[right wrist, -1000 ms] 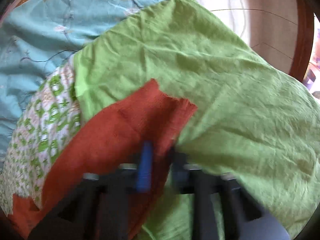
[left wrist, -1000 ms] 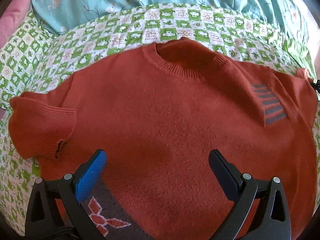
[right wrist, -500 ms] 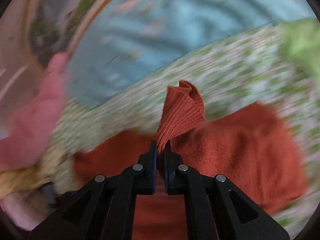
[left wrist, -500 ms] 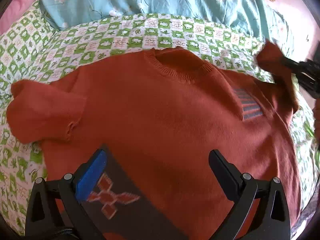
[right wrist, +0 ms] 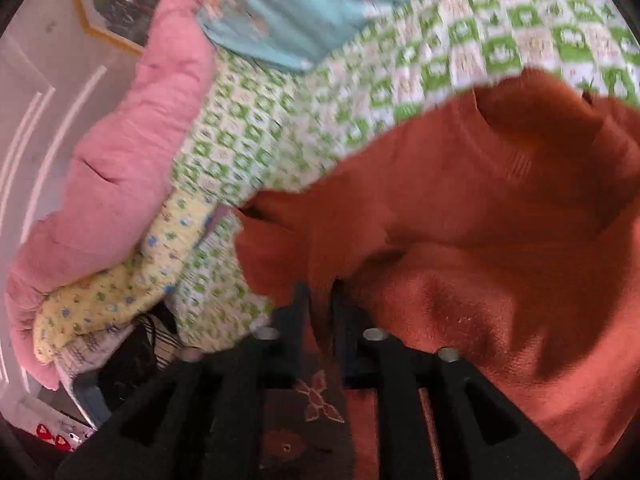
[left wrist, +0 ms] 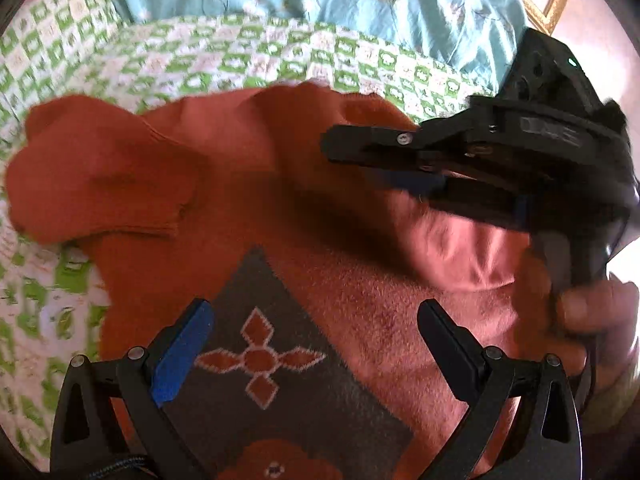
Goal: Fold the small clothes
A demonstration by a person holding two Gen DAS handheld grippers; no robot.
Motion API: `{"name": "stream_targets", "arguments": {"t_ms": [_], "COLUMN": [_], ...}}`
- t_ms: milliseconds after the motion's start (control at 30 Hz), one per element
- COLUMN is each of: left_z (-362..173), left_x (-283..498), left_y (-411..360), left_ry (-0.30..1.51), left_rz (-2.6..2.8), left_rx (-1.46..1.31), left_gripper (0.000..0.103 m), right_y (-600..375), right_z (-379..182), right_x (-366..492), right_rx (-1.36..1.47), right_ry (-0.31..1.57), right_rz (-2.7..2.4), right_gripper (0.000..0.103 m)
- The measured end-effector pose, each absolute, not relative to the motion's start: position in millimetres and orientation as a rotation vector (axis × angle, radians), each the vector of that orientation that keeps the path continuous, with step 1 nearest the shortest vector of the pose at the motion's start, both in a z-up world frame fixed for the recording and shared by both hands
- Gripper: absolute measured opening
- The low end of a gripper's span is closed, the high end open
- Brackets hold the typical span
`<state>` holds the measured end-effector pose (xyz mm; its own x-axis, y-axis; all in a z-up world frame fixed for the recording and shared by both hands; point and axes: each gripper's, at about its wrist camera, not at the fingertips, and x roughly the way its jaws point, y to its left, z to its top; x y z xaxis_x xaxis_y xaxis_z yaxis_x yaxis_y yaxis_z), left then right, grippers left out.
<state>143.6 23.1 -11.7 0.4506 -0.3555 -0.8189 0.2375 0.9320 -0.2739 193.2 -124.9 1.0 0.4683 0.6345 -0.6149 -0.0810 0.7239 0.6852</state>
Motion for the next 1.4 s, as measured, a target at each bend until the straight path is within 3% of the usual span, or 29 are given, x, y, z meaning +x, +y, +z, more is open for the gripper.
{"name": "stream_targets", "arguments": {"t_ms": [33,233,333,367,400,433,467,600,733,900,1100,1133,1167,1400], "left_z": [-15.8,-30.7,-29.4,-28.2,-27.4,-27.7,-24.6,-4.5,-16.4,-26.9,-29.0,-28.8,-25.8,-29.8], "left_x": [149.2,187.7,206.8,211.1,211.9,214.3,214.0,199.2,194.8,186.6,180.7,180.1,179.3,177.7], "left_y": [22.7,23.1,24.6,25.2,25.1,26.4,30.1,51.3,62.0,64.4,64.4,60.6,55.4,49.5], "left_ry": [1.056,1.099,1.073,1.056,1.049,1.046,1.045,0.929,0.975,1.011,0.991,0.991,0.983,0.993], "left_rz": [-0.372,-0.359,-0.34,-0.337,-0.337,-0.336,-0.345,-0.282,-0.249,-0.247,-0.25,-0.249,-0.251,-0.25], "left_rx": [-0.138,-0.238,-0.279,-0.28,-0.273,-0.264,-0.271,-0.232,-0.196,-0.199,-0.171,-0.153,-0.132,-0.12], "left_gripper": [0.102,0.102,0.094,0.072,0.036,0.012,0.006,0.006,0.006,0.014,0.006,0.005,0.005,0.005], "right_y": [-128.0,-173.2,-199.1,-201.4,-207.5,-214.3,-222.6,-248.6,-287.8,-317.4,-340.3,-342.7,-341.5,-349.3], "right_z": [0.0,28.5,39.6,41.6,43.4,44.8,46.4,51.8,47.5,39.3,7.9,3.1,4.8,17.3], "right_x": [190.1,144.3,110.2,104.4,95.9,87.1,76.9,51.2,44.0,67.1,121.3,128.2,129.6,119.7], "right_rx": [0.64,0.65,0.651,0.65,0.648,0.645,0.647,0.628,0.584,0.47,0.376,0.374,0.373,0.365], "right_ry": [0.997,0.874,0.836,0.831,0.823,0.814,0.803,0.762,0.782,0.846,0.986,1.004,0.998,0.958], "right_rz": [0.453,0.341,0.259,0.24,0.22,0.195,0.162,0.052,-0.093,-0.201,-0.26,-0.235,-0.216,-0.248], "right_gripper": [0.047,0.047,0.047,0.047,0.047,0.047,0.047,0.047,0.047,0.047,0.046,0.041,0.011,0.013]}}
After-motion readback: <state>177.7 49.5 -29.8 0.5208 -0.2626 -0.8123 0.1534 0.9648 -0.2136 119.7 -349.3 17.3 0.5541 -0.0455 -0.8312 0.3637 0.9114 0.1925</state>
